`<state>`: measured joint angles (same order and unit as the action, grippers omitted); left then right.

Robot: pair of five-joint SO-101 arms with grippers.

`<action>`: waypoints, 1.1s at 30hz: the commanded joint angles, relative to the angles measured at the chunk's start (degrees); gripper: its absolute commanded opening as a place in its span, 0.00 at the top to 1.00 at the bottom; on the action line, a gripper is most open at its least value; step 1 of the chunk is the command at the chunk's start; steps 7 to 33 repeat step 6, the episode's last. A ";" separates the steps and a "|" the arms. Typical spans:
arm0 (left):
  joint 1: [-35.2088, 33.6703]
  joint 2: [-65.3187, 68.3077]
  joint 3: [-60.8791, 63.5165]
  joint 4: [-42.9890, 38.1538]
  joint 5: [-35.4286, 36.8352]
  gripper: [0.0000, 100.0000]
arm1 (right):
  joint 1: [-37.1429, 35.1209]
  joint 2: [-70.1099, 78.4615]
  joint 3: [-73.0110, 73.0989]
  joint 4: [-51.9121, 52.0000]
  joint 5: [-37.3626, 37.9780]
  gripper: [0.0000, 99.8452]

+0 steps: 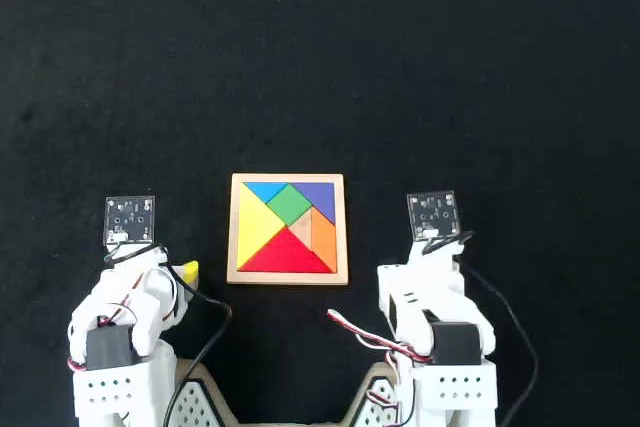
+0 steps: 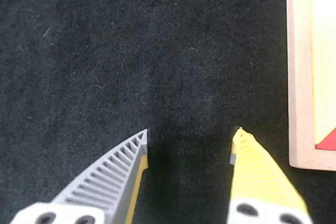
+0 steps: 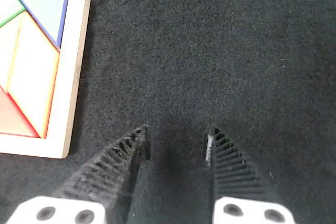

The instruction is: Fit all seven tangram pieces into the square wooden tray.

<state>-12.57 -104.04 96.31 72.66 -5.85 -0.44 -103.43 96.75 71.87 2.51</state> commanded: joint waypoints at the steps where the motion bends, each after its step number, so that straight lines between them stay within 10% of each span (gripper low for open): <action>1: -0.66 -0.53 1.01 0.35 -0.35 0.74 | -1.14 -0.31 -0.04 0.53 -0.26 0.82; 33: -0.66 -0.53 1.01 0.35 -0.35 0.74 | -1.14 -0.31 -0.04 0.53 -0.26 0.82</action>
